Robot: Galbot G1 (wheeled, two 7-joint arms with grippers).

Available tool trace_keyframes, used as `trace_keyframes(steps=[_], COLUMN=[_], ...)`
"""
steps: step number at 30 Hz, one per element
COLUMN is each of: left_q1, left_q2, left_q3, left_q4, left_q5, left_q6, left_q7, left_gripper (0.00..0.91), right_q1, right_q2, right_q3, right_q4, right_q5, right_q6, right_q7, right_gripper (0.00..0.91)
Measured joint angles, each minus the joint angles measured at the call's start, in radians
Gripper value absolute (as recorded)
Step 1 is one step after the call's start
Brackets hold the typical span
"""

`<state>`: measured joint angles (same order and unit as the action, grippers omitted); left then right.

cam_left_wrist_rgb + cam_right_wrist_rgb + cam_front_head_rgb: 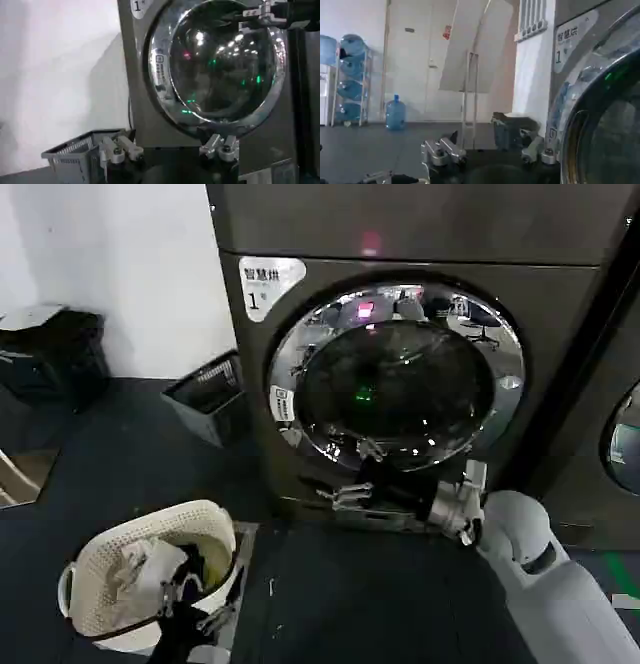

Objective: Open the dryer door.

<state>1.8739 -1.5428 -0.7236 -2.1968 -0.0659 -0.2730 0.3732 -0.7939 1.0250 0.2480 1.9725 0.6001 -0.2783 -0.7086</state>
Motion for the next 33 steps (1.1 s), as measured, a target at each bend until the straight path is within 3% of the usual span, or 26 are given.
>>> trace_keyframes(steps=[15, 33], left_q1=[-0.007, 0.010], left_q2=[-0.001, -0.023], left_q3=[-0.001, -0.015], left_q4=[-0.005, -0.006], left_q5=[-0.009, -0.010], left_q6=[0.028, 0.024], left_q7=[-0.009, 0.000], left_gripper=[0.907, 0.907], right_q1=[0.113, 0.305], right_q2=[0.061, 0.188], right_q3=[-0.047, -0.176], right_q4=[-0.209, -0.489], right_q5=[-0.099, -0.154], right_q6=[0.071, 0.092], right_q7=[-0.007, 0.021], right_gripper=[0.907, 0.907])
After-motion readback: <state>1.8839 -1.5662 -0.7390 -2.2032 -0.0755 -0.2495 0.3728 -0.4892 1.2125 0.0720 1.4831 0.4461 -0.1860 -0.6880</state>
